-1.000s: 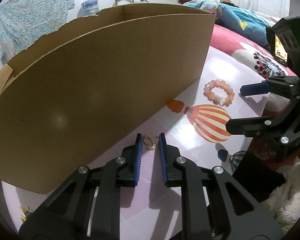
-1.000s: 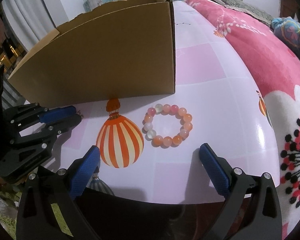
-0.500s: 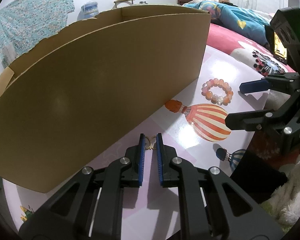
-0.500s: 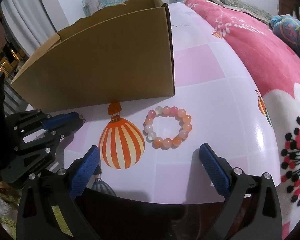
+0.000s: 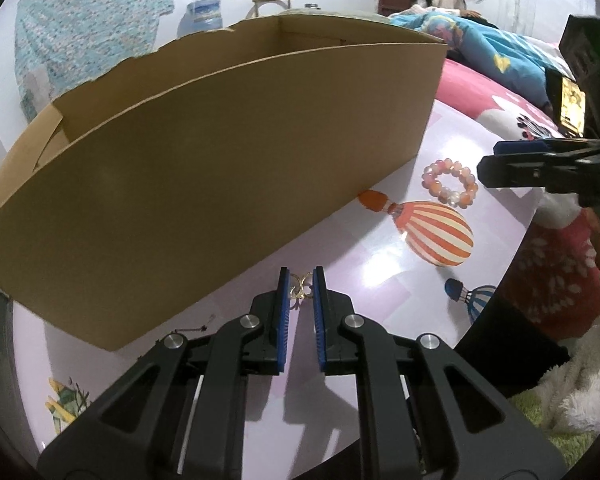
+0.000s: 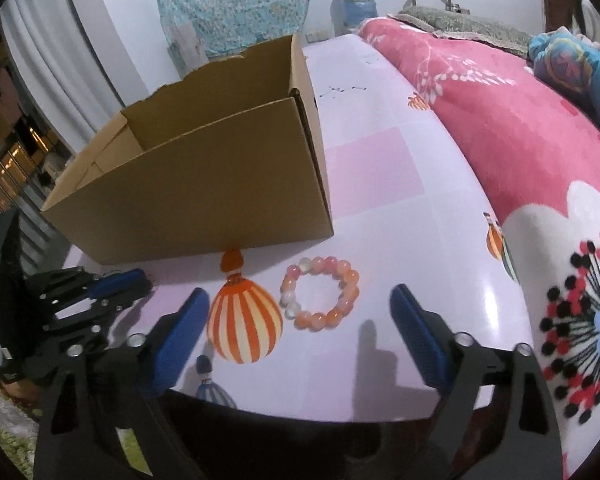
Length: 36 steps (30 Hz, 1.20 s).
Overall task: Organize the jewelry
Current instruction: 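Lower the right gripper onto the pink-orange bead bracelet while the left gripper holds the charm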
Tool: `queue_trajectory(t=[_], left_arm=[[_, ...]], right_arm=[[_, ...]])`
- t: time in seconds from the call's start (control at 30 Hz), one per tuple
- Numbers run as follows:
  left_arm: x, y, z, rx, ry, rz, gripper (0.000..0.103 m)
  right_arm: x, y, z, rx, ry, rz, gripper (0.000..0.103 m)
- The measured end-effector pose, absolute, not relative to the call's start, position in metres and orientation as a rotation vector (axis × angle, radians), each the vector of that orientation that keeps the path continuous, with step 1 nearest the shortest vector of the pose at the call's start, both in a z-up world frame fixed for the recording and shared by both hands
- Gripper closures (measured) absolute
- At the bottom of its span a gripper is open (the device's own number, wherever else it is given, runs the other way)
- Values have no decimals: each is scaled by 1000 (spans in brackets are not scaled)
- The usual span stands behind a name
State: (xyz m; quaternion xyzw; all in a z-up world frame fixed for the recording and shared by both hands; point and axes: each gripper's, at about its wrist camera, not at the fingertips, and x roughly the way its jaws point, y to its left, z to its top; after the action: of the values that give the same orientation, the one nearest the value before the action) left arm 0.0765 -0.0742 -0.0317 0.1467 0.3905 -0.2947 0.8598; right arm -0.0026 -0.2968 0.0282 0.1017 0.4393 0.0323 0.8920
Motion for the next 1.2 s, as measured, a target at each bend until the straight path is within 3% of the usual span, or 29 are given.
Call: queue_trajectory(t=[0.47, 1.0, 1.2], left_arm=[[88, -66, -33, 246, 900, -541, 93], [93, -70, -32, 248, 946, -500, 93], [93, -69, -32, 251, 950, -498, 93]], right_arm=[[7, -318, 22, 243, 947, -69, 58], [17, -301, 14, 91, 1005, -111, 68], [18, -294, 13, 37, 1011, -128, 77]])
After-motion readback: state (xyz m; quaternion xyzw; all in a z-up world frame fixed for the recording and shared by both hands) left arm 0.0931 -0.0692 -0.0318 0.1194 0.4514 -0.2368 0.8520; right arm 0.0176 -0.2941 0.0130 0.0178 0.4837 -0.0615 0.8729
